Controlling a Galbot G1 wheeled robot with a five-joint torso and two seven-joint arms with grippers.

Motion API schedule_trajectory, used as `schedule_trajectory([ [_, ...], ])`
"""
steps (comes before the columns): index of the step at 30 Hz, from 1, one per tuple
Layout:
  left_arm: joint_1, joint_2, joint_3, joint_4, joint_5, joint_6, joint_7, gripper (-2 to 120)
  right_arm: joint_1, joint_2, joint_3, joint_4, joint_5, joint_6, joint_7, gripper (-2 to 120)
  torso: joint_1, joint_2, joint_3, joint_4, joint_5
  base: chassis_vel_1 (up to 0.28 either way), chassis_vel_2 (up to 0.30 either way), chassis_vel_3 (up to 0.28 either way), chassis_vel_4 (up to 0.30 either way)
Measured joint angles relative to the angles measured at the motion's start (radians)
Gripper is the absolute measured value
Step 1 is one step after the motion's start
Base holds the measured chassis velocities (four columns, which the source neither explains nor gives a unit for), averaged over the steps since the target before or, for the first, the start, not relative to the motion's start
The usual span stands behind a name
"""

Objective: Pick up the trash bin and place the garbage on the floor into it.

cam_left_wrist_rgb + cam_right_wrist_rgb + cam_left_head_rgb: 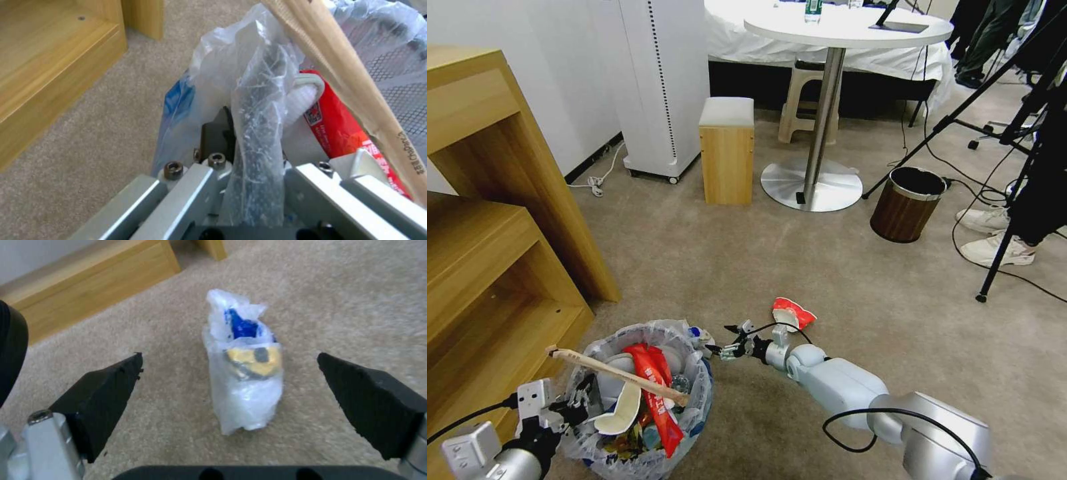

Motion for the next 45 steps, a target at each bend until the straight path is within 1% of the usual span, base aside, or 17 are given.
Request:
schedule_trajectory([
  [2,0.006,-0.001,-0.002,-0.002,0.001,0.000,0.000,1,0.000,0.025,0.010,-0.027,-0.022,0.001,0.001,100,0.000,0.000,0.000,0.0000,-0.0002,0.000,0.000,0.000,0.000],
  [8,0.019,-0.002,-0.013,-0.009,0.001,-0.002,0.003,1,-0.001,0.066,0.023,-0.073,-0.066,0.001,0.030,100,0.000,0.000,0.000,0.0001,-0.0001,0.000,0.000,0.000,0.000],
  [10,0.022,-0.002,-0.016,-0.013,-0.001,-0.003,0.003,1,0.004,0.098,0.045,-0.121,-0.109,0.001,0.043,100,0.000,0.000,0.000,0.0000,-0.0002,0.000,0.000,0.000,0.000],
  [14,0.026,-0.002,-0.020,-0.018,-0.003,-0.003,0.004,1,0.008,0.124,0.075,-0.154,-0.156,0.002,0.071,100,0.000,0.000,0.000,0.0002,0.0000,0.000,0.000,0.000,0.000],
  [22,0.029,-0.008,-0.021,-0.018,-0.004,-0.011,0.004,1,0.011,0.131,0.085,-0.173,-0.223,-0.008,0.143,100,0.000,0.000,0.000,-0.0001,-0.0001,0.000,0.000,0.000,0.000],
  [23,0.030,-0.010,-0.022,-0.018,-0.003,-0.012,0.005,1,0.014,0.137,0.090,-0.181,-0.237,-0.011,0.156,96,0.000,0.000,0.000,-0.0001,-0.0001,0.000,0.000,0.000,0.000],
  [30,0.034,-0.014,-0.025,-0.020,-0.002,-0.014,0.007,1,0.018,0.155,0.097,-0.186,-0.291,-0.019,0.207,91,0.000,0.000,0.000,0.0001,0.0001,0.000,0.000,0.000,0.000],
  [33,0.034,-0.019,-0.025,-0.021,-0.001,-0.017,0.008,1,0.018,0.155,0.093,-0.185,-0.309,-0.020,0.224,80,0.000,0.000,0.000,0.0000,0.0000,0.000,0.000,0.000,0.000],
  [34,0.034,-0.019,-0.025,-0.021,-0.001,-0.017,0.008,1,0.018,0.155,0.093,-0.185,-0.309,-0.020,0.224,80,0.000,0.000,0.000,0.0000,0.0000,0.000,0.000,0.000,0.000],
  [35,0.035,-0.021,-0.025,-0.021,0.001,-0.020,0.010,1,0.020,0.155,0.091,-0.191,-0.328,-0.021,0.231,84,0.000,0.000,0.000,0.0002,0.0001,0.000,0.000,0.000,0.000],
  [36,0.037,-0.022,-0.024,-0.022,0.004,-0.022,0.012,1,0.024,0.155,0.091,-0.203,-0.339,-0.020,0.231,84,0.000,0.000,0.000,0.0003,0.0001,0.000,0.000,0.000,0.000],
  [37,0.037,-0.022,-0.024,-0.022,0.004,-0.022,0.012,1,0.024,0.155,0.091,-0.203,-0.339,-0.020,0.231,84,0.000,0.000,0.000,0.0003,0.0001,0.000,0.000,0.000,0.000],
  [38,0.039,-0.024,-0.022,-0.024,0.006,-0.024,0.014,1,0.027,0.155,0.091,-0.209,-0.345,-0.021,0.235,82,0.000,0.000,0.000,-0.0002,-0.0003,0.000,0.000,0.000,0.000],
  [39,0.040,-0.025,-0.021,-0.025,0.007,-0.024,0.015,1,0.030,0.155,0.091,-0.210,-0.348,-0.027,0.238,82,0.000,0.000,0.000,-0.0002,-0.0001,0.000,0.000,0.000,0.000],
  [40,0.040,-0.026,-0.020,-0.028,0.007,-0.026,0.017,1,0.033,0.155,0.090,-0.215,-0.351,-0.029,0.237,89,0.000,0.000,0.000,0.0000,0.0003,0.000,0.000,0.000,0.000],
  [41,0.039,-0.027,-0.020,-0.029,0.007,-0.026,0.017,1,0.035,0.155,0.090,-0.219,-0.358,-0.030,0.237,92,0.000,0.000,0.000,0.0000,0.0001,0.000,0.000,0.000,0.000],
  [45,0.038,-0.029,-0.020,-0.029,0.008,-0.027,0.017,1,0.036,0.154,0.093,-0.232,-0.383,-0.030,0.241,96,0.000,0.000,0.000,0.0000,0.0000,0.000,0.000,0.000,0.000],
])
